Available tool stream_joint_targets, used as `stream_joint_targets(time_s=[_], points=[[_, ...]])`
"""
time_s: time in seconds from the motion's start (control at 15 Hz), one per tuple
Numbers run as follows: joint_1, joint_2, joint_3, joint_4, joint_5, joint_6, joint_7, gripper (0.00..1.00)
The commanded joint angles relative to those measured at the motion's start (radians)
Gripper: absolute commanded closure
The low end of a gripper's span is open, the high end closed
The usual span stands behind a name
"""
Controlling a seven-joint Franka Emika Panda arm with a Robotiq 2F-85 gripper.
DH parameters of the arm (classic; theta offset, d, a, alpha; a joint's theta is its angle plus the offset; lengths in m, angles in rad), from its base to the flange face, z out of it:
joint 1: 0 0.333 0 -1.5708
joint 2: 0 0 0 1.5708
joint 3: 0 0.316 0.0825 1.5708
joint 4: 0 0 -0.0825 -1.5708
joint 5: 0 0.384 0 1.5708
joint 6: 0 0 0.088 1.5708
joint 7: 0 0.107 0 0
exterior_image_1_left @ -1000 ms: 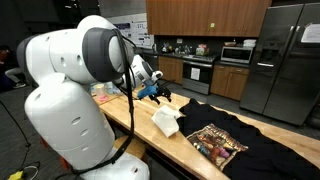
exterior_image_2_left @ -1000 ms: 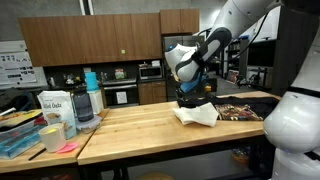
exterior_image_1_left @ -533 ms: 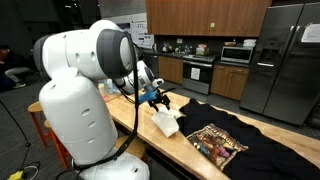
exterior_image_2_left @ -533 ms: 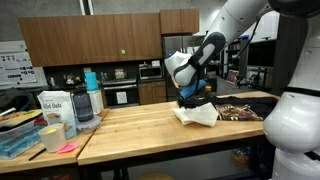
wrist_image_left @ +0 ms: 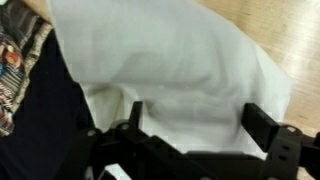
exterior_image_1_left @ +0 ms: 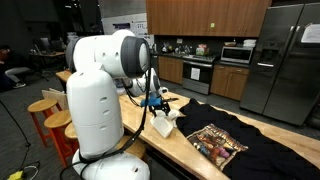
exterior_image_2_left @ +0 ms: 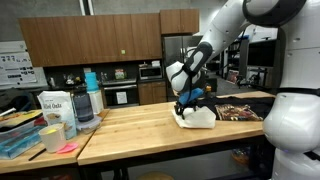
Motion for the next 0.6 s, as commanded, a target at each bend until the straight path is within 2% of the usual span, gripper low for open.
stream_joint_targets(time_s=[0.0,0.33,0.53], points=[[0.0,0.081,-0.031,0.051,0.111,0.065,-0.154,0.0],[-0.012,0.16,-0.031,0.099,0.314,0.18,-0.442,0.0],[-0.022,0.202,-0.011,0.148,0.434,0.192,-0.635,0.0]])
